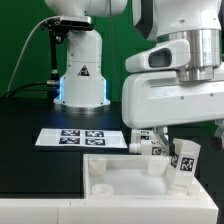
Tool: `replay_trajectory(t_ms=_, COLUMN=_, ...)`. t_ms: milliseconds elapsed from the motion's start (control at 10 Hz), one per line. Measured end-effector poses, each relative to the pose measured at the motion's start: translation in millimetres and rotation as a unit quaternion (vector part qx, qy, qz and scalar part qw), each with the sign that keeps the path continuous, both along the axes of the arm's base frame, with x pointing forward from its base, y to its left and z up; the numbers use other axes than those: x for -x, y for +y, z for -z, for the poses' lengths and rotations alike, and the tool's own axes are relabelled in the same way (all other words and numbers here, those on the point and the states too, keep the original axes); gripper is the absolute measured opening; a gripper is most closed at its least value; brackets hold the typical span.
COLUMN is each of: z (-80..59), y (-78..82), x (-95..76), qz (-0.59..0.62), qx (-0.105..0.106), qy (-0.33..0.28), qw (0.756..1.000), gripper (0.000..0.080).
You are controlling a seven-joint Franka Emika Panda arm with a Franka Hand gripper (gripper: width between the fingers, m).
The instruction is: Assemble one leg
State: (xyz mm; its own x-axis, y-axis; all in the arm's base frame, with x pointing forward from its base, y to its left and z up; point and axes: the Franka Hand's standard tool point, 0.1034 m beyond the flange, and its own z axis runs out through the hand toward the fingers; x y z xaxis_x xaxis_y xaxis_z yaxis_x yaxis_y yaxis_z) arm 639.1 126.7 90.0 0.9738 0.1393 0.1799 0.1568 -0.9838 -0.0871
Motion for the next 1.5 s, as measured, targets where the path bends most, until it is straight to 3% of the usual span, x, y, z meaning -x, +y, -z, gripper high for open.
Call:
replay_trajectory(t_ms=100, z=6.1, y=-5.5, x=4.5, qz=-0.002, qx=0.003, qy=0.041, qw=0.999, gripper=0.0649)
replay_trajectory(t_ms=300, z=6.5, y=-13.1, x=3.5, qz=0.006, qx=0.004, qy=0.047, qw=0.999, gripper=0.0649)
replay_trajectory(t_ms=400, z=6.5, y=-12.8, x=3.6, qz=0.006, qx=0.004, qy=0.047, qw=0.999, gripper=0.053)
replay_trajectory(t_ms=500, z=6.5, y=-12.4, x=3.6, qz=0.028, qx=0.0, qy=0.049, qw=0.998, gripper=0.053)
replay_trajectory(t_ms=700, z=6.8, y=-15.5, x=3.3, qz=0.099, qx=-0.006, qy=0.057, qw=0.993, gripper=0.0292)
replay_trajectory(t_ms=1000, z=8.9, y=-24.0, x=1.1, qz=0.191, qx=-0.025, qy=0.061, qw=0.979, gripper=0.029)
replay_trajectory(t_ms=1200, z=9.5, y=-22.5, x=0.9, qz=0.303, qx=-0.041, qy=0.072, qw=0.949, gripper=0.029)
replay_trajectory(t_ms=1500, z=9.0, y=-24.8, x=1.8, qz=0.468, qx=-0.079, qy=0.109, qw=0.873, gripper=0.029)
